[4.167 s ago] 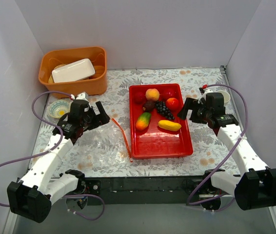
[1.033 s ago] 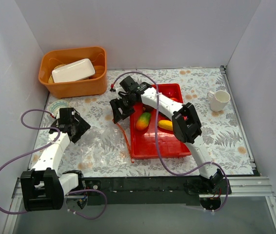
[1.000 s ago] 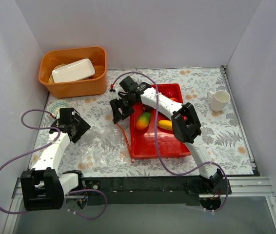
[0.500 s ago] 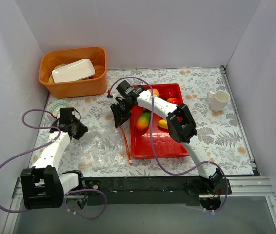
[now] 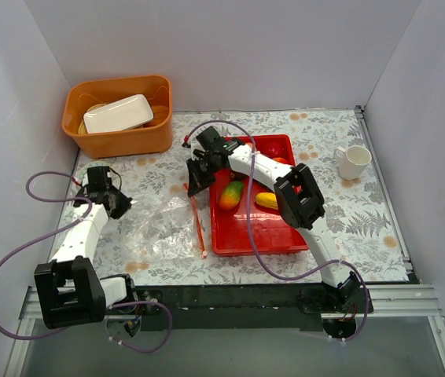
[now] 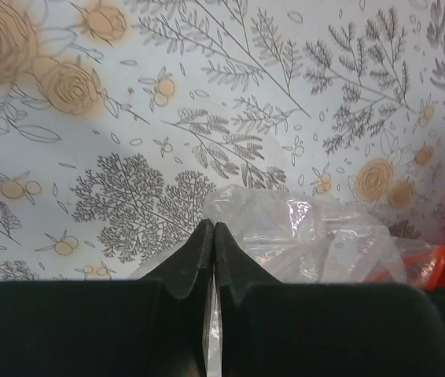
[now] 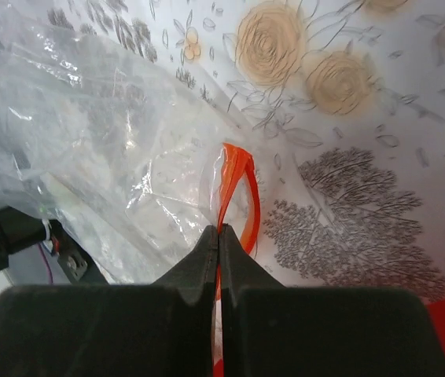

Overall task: Place the food in the zip-top bag and seal the zipper
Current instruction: Pick up the zipper food storage bag at the center of the board.

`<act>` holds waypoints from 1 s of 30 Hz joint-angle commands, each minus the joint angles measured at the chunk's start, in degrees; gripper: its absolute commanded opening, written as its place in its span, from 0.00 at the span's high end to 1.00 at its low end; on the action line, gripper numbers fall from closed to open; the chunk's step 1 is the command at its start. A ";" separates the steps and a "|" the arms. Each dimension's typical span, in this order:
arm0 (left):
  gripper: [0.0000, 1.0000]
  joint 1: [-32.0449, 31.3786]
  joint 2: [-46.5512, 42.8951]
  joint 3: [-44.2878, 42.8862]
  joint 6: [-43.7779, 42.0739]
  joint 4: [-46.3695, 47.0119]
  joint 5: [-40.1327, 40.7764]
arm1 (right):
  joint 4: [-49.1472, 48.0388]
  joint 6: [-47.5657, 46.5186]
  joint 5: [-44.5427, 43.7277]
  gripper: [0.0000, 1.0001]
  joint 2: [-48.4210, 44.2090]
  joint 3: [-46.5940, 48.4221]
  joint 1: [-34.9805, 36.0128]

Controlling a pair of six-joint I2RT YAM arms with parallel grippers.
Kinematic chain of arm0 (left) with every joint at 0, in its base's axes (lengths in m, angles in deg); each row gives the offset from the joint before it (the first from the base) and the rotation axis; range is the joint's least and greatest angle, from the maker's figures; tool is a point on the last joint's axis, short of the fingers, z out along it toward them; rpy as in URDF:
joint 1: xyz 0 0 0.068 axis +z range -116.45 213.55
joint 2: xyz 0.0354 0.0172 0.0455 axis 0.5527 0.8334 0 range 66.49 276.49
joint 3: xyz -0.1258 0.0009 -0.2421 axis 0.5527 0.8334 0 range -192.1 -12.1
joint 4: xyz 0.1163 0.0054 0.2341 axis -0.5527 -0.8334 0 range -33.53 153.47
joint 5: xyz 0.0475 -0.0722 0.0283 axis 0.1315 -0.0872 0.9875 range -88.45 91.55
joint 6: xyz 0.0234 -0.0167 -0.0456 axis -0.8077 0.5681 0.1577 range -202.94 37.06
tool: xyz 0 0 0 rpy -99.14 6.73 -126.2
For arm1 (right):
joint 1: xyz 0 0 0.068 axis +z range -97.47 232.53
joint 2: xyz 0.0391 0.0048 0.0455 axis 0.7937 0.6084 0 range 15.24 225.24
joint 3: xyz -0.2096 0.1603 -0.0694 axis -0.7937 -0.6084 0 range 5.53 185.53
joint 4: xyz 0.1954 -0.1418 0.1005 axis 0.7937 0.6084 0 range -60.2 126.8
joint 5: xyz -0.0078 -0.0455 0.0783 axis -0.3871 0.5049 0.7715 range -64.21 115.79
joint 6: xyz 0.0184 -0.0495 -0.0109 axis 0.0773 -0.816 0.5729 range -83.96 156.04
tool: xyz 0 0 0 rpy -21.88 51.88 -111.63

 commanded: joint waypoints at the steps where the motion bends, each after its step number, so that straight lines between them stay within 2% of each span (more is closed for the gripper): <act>1: 1.00 4.74 0.10 -2.83 -3.31 -0.91 1.62 | -12.30 7.48 -1.32 0.99 -7.15 -3.06 -3.18; 10: 1.00 9.93 -0.24 -3.27 -6.74 0.40 0.65 | -19.00 13.29 -0.37 0.99 -7.69 -6.23 -3.36; 11: 0.96 9.93 -0.51 -3.18 -7.35 1.71 -1.09 | -19.18 13.46 0.34 0.99 -7.51 -6.14 -3.36; 13: 0.76 9.94 -1.64 -3.18 -8.32 3.04 -3.47 | -18.57 13.38 1.49 0.99 -6.81 -5.79 -3.18; 14: 0.45 10.02 -2.00 -3.44 -9.02 4.18 -7.05 | -18.30 13.20 1.66 0.99 -6.72 -5.79 -3.18; 15: 0.33 9.94 -2.44 -4.05 -9.46 4.62 -8.04 | -17.86 12.85 1.58 0.99 -6.54 -5.87 -3.10; 17: 0.15 10.02 -3.75 -4.93 -9.90 4.89 -9.45 | -17.60 12.59 1.14 0.96 -6.72 -5.96 -3.09; 18: 0.02 9.94 -4.11 -5.37 -9.99 4.89 -10.24 | -17.51 12.50 1.14 0.94 -6.80 -5.96 -3.09; 19: 0.02 10.02 -4.64 -6.42 -10.16 4.72 -10.43 | -17.51 12.32 1.23 0.92 -6.81 -5.96 -3.09; 22: 0.02 9.93 -6.13 -8.88 -10.78 3.57 -13.05 | -15.50 11.19 1.23 0.82 -6.19 -4.21 -3.01; 23: 0.02 9.93 -6.48 -9.33 -11.22 3.22 -14.37 | -14.18 10.48 0.88 0.68 -6.02 -2.12 -2.92; 25: 0.02 9.94 -7.01 -9.94 -11.13 3.13 -19.54 | -9.63 8.90 -2.53 0.51 -6.01 0.09 -2.74; 26: 0.02 9.93 -6.93 -10.03 -10.70 3.13 -21.22 | -8.73 7.85 -3.68 0.37 -6.36 0.71 -2.74; 28: 0.02 9.85 -6.84 -9.68 -10.60 2.96 -24.73 | -7.32 7.05 -7.71 0.30 -8.73 0.81 -2.83; 29: 0.02 9.76 -7.01 -8.99 -10.34 3.13 -25.28 | -7.49 6.35 -8.96 0.23 -9.87 0.20 -2.92; 30: 0.02 9.67 -7.36 -8.54 -10.60 3.31 -25.72 | -7.58 6.00 -11.75 0.22 -12.67 -1.64 -2.92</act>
